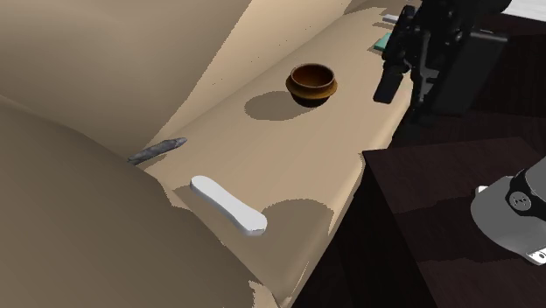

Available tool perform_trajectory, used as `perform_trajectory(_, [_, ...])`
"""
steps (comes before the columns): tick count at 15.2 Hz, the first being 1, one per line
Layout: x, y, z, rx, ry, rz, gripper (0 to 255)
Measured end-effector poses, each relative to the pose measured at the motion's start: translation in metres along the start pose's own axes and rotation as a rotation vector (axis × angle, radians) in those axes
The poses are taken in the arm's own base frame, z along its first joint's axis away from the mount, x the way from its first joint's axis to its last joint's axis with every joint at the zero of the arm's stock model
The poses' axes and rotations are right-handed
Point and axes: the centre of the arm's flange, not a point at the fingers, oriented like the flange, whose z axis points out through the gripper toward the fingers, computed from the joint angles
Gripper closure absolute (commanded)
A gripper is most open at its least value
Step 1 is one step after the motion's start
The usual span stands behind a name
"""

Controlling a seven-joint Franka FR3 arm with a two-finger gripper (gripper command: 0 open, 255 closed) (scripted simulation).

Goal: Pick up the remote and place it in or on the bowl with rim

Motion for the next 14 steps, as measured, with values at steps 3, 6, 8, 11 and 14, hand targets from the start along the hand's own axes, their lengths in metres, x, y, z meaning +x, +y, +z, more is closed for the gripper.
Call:
perform_trajectory(3, [0.022, 0.017, 0.029, 0.027, 0.011, 0.038, 0])
perform_trajectory(6, [0.042, 0.033, 0.06, 0.054, 0.022, 0.075, 0])
perform_trajectory(8, [0.055, 0.042, 0.08, 0.072, 0.03, 0.1, 0])
perform_trajectory(11, [0.075, 0.059, 0.111, 0.098, 0.041, 0.138, 0])
perform_trajectory(14, [0.096, 0.075, 0.141, 0.124, 0.052, 0.175, 0])
